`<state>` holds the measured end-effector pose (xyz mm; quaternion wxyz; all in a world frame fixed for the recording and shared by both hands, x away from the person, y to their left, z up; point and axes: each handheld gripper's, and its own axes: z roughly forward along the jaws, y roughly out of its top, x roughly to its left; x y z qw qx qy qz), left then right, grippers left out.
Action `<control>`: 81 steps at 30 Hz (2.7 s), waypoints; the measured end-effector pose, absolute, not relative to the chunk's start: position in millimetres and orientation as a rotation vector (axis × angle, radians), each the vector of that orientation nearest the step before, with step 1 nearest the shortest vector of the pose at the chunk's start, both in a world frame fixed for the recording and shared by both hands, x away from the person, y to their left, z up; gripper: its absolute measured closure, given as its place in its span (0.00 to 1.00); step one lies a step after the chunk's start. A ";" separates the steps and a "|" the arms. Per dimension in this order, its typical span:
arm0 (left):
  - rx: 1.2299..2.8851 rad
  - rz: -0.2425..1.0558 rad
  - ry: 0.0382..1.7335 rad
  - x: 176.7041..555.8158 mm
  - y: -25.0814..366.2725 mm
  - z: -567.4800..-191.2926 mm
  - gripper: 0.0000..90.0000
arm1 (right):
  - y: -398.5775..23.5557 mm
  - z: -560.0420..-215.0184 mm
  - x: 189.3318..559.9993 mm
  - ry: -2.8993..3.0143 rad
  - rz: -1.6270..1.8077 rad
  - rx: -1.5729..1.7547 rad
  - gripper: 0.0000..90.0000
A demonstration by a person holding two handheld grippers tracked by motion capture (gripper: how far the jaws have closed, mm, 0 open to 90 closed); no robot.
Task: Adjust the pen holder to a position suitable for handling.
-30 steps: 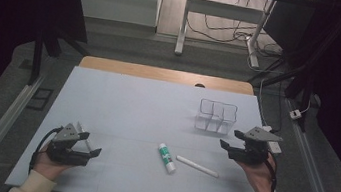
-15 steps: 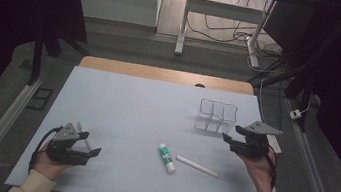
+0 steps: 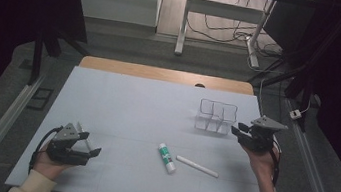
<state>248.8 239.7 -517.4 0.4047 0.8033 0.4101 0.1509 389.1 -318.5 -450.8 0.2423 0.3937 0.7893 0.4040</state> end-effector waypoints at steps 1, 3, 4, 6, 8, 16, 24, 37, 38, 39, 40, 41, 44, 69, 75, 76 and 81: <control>2.028 0.381 1.035 248.9 239.7 -517.4 0.26 | -319.0 -451.4 390.5 2.149 1.093 1.089 0.76; 2.030 0.378 1.036 249.1 239.7 -517.7 0.26 | -320.7 -452.3 393.5 2.147 1.065 1.113 0.82; 2.032 0.377 1.036 249.2 239.7 -517.9 0.26 | -321.0 -453.2 395.0 2.152 1.071 1.122 0.85; 2.033 0.377 1.036 249.2 239.8 -518.1 0.26 | -321.7 -454.7 398.0 2.157 1.046 1.130 0.92; 2.033 0.377 1.036 249.2 239.8 -518.1 0.26 | -323.1 -456.2 400.7 2.148 1.040 1.142 0.97; 2.036 0.376 1.037 249.4 239.8 -518.5 0.26 | -327.7 -464.7 413.2 2.130 0.997 1.172 0.99; 2.038 0.379 1.033 249.2 239.3 -519.0 0.26 | -333.2 -476.4 428.3 2.139 0.968 1.215 0.99; 2.042 0.386 1.035 249.3 239.5 -519.5 0.26 | -332.7 -487.2 442.2 2.158 0.951 1.247 0.99; 2.043 0.386 1.034 249.2 239.5 -519.4 0.26 | -332.6 -487.6 442.3 2.159 0.952 1.248 0.99; 2.043 0.386 1.034 249.2 239.5 -519.4 0.26 | -332.4 -487.7 442.3 2.160 0.952 1.248 0.99; 2.043 0.386 1.034 249.2 239.5 -519.5 0.26 | -332.3 -487.5 442.3 2.162 0.948 1.247 0.99; 2.044 0.386 1.034 249.2 239.4 -519.5 0.26 | -332.3 -487.5 442.3 2.162 0.948 1.247 0.99; 2.044 0.385 1.034 249.3 239.4 -519.7 0.26 | -330.7 -488.8 442.9 2.177 0.930 1.243 0.99; 2.048 0.383 1.034 249.0 238.9 -520.4 0.27 | -319.7 -489.7 443.1 2.198 0.936 1.215 0.99; 2.047 0.383 1.035 249.0 238.9 -520.3 0.27 | -318.3 -489.8 443.3 2.198 0.936 1.212 0.99; 2.047 0.383 1.036 249.0 238.8 -520.3 0.27 | -317.8 -489.5 443.3 2.198 0.932 1.213 0.99; 2.051 0.384 1.036 248.8 238.7 -520.3 0.27 | -312.7 -489.8 444.4 2.199 0.946 1.201 0.99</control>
